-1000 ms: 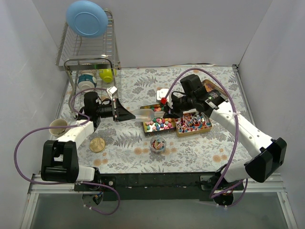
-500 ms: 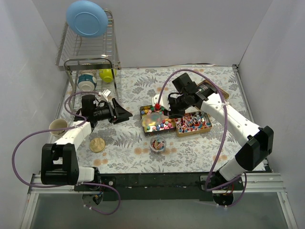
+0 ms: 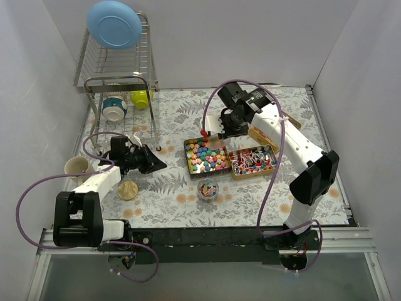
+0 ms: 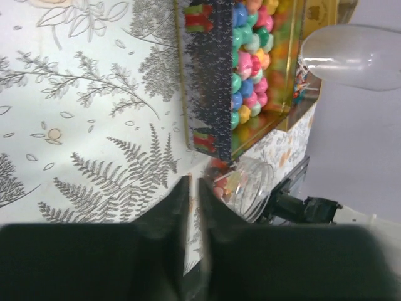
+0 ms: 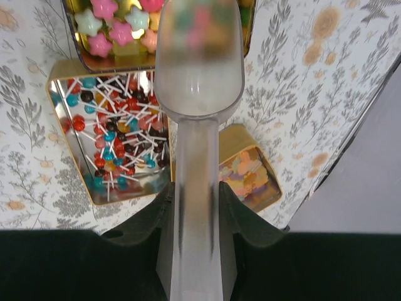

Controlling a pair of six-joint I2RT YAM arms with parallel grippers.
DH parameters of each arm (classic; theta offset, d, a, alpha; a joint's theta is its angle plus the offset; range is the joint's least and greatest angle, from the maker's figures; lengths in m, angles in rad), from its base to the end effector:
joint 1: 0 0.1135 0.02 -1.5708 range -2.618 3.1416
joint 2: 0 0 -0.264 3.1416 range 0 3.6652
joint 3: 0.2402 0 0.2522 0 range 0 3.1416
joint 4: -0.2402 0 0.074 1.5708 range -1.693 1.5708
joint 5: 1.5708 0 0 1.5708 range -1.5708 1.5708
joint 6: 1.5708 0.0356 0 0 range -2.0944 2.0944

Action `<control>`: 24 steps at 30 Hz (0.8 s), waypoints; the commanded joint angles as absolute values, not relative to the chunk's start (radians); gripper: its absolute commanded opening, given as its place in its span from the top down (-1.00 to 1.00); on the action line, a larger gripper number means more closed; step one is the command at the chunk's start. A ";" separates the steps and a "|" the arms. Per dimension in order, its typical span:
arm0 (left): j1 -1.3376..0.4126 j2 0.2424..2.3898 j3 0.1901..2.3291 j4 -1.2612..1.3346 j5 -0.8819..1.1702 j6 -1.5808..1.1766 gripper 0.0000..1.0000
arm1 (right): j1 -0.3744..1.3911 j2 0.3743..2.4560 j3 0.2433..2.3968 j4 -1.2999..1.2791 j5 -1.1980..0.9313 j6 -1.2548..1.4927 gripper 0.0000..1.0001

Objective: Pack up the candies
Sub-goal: Scoop the fake candies from the storage box.

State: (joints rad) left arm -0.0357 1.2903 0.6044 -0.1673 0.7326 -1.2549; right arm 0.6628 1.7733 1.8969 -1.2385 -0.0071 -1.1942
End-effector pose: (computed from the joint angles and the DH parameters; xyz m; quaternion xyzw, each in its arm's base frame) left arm 0.2395 -0.0324 0.1828 -0.3974 0.7887 -0.4651 0.0602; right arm 0.2813 0.2199 0.3634 -0.7805 0.5829 -0.0560 0.2190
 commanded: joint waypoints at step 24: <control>-0.298 1.474 0.597 -0.100 0.669 -1.246 1.00 | 0.824 1.968 1.919 -1.193 0.652 -1.273 0.97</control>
State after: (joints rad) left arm -0.2604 1.4456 0.5568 -0.1448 0.6464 -1.2564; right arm 0.7963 1.9556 1.9472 -1.2213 0.4900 -1.1801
